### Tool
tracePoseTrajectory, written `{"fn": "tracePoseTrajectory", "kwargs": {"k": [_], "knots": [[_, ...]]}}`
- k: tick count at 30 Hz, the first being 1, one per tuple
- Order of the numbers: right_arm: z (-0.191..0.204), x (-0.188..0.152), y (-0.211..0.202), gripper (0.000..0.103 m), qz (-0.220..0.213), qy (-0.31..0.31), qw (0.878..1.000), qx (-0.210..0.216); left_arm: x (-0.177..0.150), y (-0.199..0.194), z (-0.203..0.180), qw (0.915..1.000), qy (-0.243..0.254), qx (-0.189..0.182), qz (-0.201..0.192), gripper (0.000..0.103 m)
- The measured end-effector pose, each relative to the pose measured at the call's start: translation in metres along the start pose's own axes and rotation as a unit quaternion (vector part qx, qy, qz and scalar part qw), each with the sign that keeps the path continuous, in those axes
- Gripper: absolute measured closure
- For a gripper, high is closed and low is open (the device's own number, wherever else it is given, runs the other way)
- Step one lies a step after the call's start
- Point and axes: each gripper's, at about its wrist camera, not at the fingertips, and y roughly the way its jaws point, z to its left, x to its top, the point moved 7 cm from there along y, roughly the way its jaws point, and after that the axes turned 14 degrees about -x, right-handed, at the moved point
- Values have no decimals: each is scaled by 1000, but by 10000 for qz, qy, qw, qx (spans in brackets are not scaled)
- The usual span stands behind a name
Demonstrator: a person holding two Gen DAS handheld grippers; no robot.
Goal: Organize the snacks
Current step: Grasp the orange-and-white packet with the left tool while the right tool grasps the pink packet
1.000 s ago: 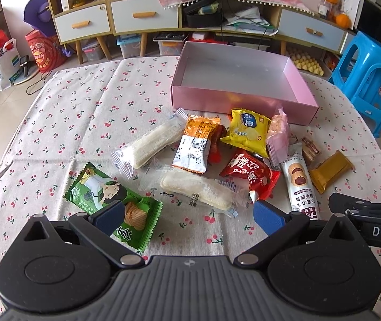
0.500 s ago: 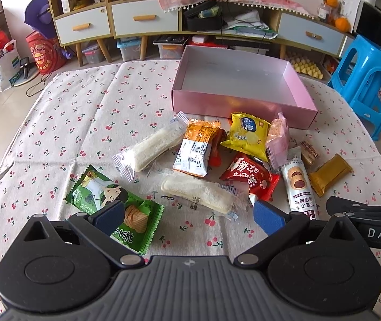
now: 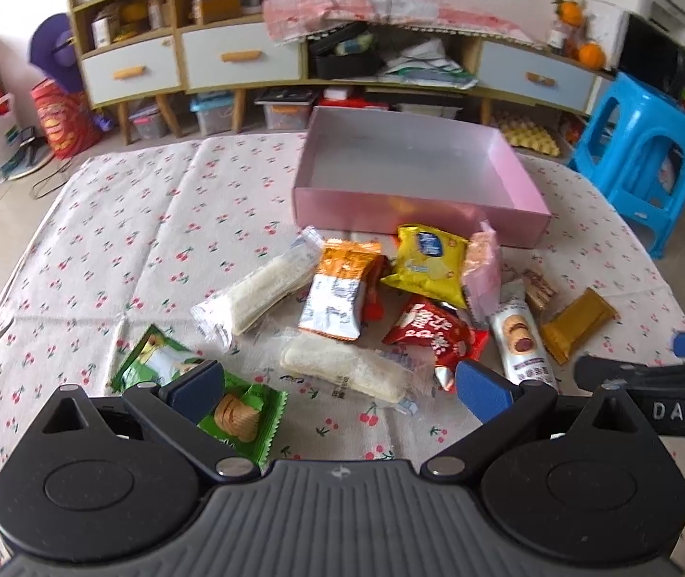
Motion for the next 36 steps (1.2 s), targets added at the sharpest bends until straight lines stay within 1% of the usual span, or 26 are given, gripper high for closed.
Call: {"fn": "tracePoseTrajectory", "kwargs": {"k": [1,3,5,7,11,13,15,16,17,18,19,20,21,22,23,24,26,29,32,36], "knots": [[1,2,0,0,-15,-1,10000,81,0,1,1,9999,17,-35,111,0],[1,4,1,0,-21,10,9998,221,1,2,2,9997,39,-183,158,2],[1,7,2,0,26,84,9991,420,3,3,4,9994,32,-289,167,8],[1,11,6,0,171,245,9970,719,6,3,6,9988,-14,-475,144,11],[1,24,15,2,536,566,9891,1252,15,6,12,9972,-46,-704,256,24],[2,33,19,3,725,819,9811,1599,21,8,17,9961,-104,-821,306,29],[4,42,25,8,866,1072,9721,1896,28,13,20,9951,-126,-931,299,31],[6,48,30,11,917,1200,9675,2030,32,17,22,9949,-127,-962,260,34],[8,53,35,15,957,1302,9638,2121,35,21,24,9945,-144,-1015,223,39],[10,57,41,20,1007,1424,9596,2210,37,26,25,9940,-136,-1071,167,41],[11,59,47,23,1056,1523,9559,2279,38,29,26,9929,-156,-1174,103,45],[13,60,53,29,1116,1638,9510,2374,38,33,27,9917,-192,-1267,65,49],[14,59,58,35,1165,1735,9464,2462,38,37,29,9906,-243,-1347,66,51],[15,58,65,38,1235,1846,9414,2539,39,41,30,9893,-276,-1427,100,53],[17,58,71,45,1370,1936,9364,2585,40,44,30,9876,-286,-1536,157,56],[18,58,76,50,1484,1995,9325,2619,42,47,31,9862,-264,-1625,173,57],[20,62,84,51,1527,2080,9295,2636,46,54,32,9852,-241,-1680,219,61],[23,64,94,54,1587,2120,9282,2614,44,63,37,9840,-291,-1719,372,63],[24,63,103,56,1654,2107,9290,2554,39,71,40,9838,-340,-1672,541,65],[24,63,108,58,1667,2187,9257,2599,36,73,43,9838,-307,-1674,566,66]]}}
